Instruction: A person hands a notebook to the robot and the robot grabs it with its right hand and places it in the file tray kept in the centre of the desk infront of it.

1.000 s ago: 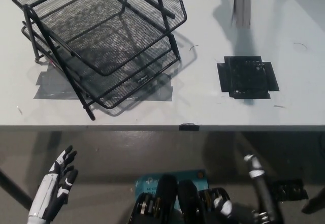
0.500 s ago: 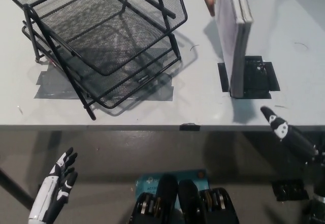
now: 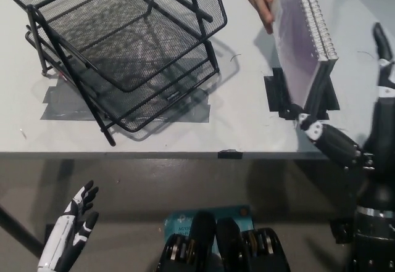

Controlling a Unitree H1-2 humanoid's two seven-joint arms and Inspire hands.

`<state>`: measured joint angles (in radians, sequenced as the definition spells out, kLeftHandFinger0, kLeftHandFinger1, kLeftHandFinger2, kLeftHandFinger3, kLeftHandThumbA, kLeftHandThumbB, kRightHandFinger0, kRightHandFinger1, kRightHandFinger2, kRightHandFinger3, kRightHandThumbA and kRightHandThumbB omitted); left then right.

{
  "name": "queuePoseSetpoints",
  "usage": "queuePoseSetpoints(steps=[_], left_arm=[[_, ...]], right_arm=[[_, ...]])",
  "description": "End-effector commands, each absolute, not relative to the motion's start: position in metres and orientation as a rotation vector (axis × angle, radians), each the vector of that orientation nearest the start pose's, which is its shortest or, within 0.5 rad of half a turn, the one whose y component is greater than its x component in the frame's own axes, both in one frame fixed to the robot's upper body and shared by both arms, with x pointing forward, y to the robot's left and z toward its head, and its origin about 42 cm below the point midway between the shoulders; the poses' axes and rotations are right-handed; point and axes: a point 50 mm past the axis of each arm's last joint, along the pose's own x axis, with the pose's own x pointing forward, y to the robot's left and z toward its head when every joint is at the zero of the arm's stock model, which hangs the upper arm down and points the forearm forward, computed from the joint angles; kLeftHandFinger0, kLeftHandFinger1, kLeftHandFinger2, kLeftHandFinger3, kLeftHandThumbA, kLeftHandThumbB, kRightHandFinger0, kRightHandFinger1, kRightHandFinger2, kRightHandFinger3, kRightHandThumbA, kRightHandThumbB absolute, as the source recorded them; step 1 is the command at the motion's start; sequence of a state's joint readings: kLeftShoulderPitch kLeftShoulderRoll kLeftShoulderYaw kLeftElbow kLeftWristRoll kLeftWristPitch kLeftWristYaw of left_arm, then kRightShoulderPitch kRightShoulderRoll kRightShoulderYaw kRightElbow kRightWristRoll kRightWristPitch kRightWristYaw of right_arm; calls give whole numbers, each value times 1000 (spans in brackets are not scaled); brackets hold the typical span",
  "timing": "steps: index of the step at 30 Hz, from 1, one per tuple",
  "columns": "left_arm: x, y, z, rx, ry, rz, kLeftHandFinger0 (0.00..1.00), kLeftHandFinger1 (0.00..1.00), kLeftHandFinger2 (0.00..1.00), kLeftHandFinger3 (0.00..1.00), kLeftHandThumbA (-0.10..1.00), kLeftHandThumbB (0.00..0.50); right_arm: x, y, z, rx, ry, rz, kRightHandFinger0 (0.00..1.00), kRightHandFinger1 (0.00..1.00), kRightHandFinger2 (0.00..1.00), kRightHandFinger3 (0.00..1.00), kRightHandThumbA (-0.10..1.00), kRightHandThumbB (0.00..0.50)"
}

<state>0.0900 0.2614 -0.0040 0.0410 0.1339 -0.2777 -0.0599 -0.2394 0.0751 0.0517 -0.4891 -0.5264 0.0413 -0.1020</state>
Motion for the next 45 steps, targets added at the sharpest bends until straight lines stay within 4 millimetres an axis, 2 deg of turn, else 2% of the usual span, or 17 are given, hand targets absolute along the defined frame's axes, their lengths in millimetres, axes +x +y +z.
queuePoseSetpoints(steps=[1, 7, 9, 10, 12, 13, 14, 17, 18, 24, 32, 40, 41, 42, 43, 44, 45], left_arm=[[251, 295, 95, 416, -181, -129, 987, 1000, 1000, 1000, 938, 463], [253, 296, 96, 409, -183, -128, 1000, 1000, 1000, 1000, 924, 463], [253, 296, 95, 411, -185, -130, 1000, 1000, 1000, 1000, 923, 457], [253, 297, 95, 411, -185, -130, 1000, 1000, 1000, 1000, 924, 458], [252, 296, 95, 414, -183, -129, 1000, 1000, 1000, 1000, 929, 459], [252, 297, 95, 416, -184, -130, 997, 1000, 1000, 1000, 931, 451], [250, 296, 94, 418, -184, -131, 1000, 1000, 1000, 1000, 929, 451], [250, 295, 93, 414, -182, -134, 1000, 1000, 1000, 1000, 925, 449], [251, 295, 93, 412, -182, -135, 1000, 1000, 1000, 1000, 920, 453], [252, 295, 95, 411, -191, -129, 993, 1000, 1000, 1000, 928, 453], [254, 295, 97, 405, -192, -126, 1000, 1000, 1000, 1000, 927, 460], [256, 295, 99, 406, -195, -127, 1000, 1000, 1000, 1000, 924, 462], [256, 295, 98, 409, -197, -128, 1000, 1000, 1000, 1000, 926, 463], [256, 295, 99, 414, -194, -128, 1000, 1000, 1000, 1000, 936, 471], [256, 294, 99, 418, -189, -130, 1000, 1000, 1000, 1000, 939, 471], [256, 294, 99, 417, -189, -131, 1000, 1000, 1000, 1000, 938, 470], [257, 294, 99, 416, -193, -131, 1000, 1000, 1000, 1000, 932, 464]], right_arm=[[302, -155, 301, -361, -701, -117, 1000, 1000, 1000, 1000, 1000, 442], [310, -148, 304, -353, -677, -67, 1000, 1000, 1000, 1000, 1000, 456], [321, -150, 300, -344, -642, -57, 1000, 1000, 1000, 1000, 1000, 454], [325, -151, 299, -344, -633, -57, 1000, 1000, 1000, 1000, 1000, 430], [334, -152, 296, -342, -604, -59, 1000, 1000, 1000, 1000, 1000, 437], [338, -153, 294, -340, -594, -60, 1000, 1000, 1000, 1000, 1000, 425], [354, -157, 288, -343, -550, -72, 1000, 1000, 1000, 1000, 1000, 402], [374, -163, 282, -341, -511, -84, 1000, 1000, 1000, 1000, 1000, 386], [387, -168, 279, -331, -484, -97, 1000, 1000, 1000, 1000, 1000, 403], [420, -177, 277, -307, -459, -127, 1000, 1000, 1000, 1000, 1000, 394], [435, -174, 277, -281, -450, -142, 1000, 1000, 1000, 1000, 1000, 415], [436, -155, 291, -186, -490, -110, 1000, 1000, 1000, 1000, 1000, 383], [437, -150, 294, -167, -501, -110, 1000, 1000, 1000, 1000, 1000, 372], [438, -147, 296, -138, -513, -119, 1000, 1000, 1000, 1000, 1000, 340], [440, -144, 296, -102, -537, -143, 1000, 1000, 1000, 1000, 942, 219], [441, -143, 296, -97, -553, -158, 1000, 1000, 1000, 1000, 915, 219], [445, -142, 295, -55, -555, -166, 799, 824, 887, 994, 851, 120]])
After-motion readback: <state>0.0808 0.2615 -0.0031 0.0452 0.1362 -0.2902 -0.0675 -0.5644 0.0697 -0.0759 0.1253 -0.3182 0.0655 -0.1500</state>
